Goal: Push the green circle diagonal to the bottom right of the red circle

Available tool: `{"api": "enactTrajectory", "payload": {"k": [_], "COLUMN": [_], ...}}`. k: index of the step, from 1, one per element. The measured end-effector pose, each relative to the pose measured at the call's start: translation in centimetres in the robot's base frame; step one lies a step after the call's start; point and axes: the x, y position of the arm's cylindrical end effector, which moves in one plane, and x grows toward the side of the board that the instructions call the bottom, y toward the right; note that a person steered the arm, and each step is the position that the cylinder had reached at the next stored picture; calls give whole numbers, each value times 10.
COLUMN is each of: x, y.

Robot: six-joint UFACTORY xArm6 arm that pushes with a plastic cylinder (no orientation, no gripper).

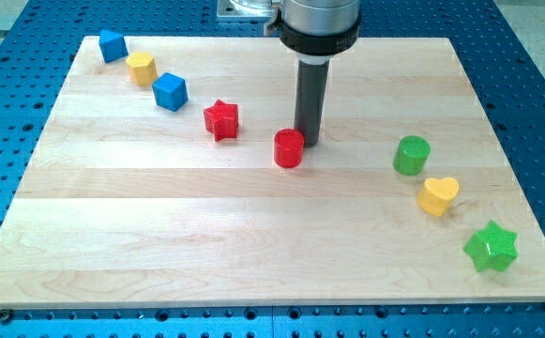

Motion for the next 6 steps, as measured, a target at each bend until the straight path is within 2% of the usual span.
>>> {"api": "enactTrajectory", "payload": {"k": [1,2,3,4,6], "x": [-2,-28,-25,-11,30], "y": [2,88,191,211,100]}}
